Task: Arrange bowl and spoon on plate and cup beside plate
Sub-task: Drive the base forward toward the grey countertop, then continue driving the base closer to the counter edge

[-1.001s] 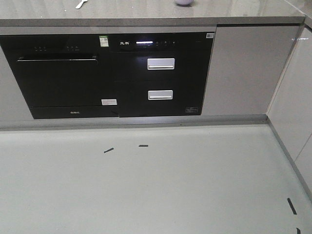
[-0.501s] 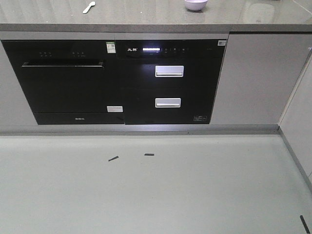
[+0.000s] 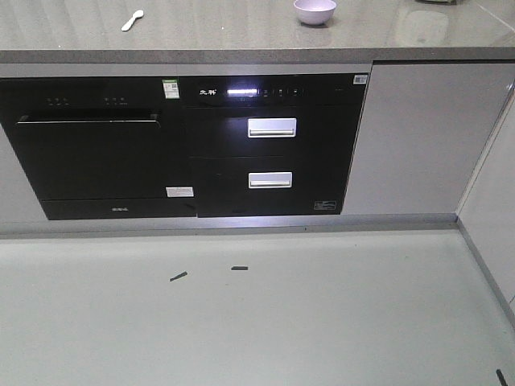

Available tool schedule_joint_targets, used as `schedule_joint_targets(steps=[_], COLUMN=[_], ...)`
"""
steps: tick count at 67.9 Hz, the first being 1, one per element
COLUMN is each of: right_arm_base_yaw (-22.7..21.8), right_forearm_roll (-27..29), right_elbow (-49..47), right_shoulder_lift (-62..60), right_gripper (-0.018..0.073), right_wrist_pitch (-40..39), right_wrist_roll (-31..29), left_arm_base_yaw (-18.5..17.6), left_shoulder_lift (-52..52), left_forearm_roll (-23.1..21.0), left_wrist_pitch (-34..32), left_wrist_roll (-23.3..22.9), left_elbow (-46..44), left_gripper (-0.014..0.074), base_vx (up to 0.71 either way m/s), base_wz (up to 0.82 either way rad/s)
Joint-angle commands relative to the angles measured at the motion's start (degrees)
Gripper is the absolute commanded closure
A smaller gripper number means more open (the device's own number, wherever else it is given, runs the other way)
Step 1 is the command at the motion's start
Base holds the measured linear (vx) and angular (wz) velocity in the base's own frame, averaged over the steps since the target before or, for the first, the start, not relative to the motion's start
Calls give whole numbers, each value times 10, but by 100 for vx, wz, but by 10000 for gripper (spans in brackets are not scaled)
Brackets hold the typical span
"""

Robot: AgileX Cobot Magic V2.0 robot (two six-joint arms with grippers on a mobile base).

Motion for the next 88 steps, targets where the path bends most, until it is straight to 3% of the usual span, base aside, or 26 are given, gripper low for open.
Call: schedule_joint_targets(steps=[1, 88], right_arm_base_yaw=[-3, -3], right_forearm_roll=[-6, -6], right_elbow=[2, 2], right_shoulder_lift=[-4, -4], right_gripper=[562, 562], right_wrist_pitch=[-44, -44], right_wrist_roll=[-4, -4], left_arm_base_yaw=[1, 1], left_shoulder_lift=[-9, -9], left_forearm_roll=[-5, -5], left_wrist_pitch=[-44, -44], left_wrist_roll=[-2, -2], left_elbow=[-4, -4], left_gripper=[603, 603], base_vx=[11, 10], base_wz=[-2, 4])
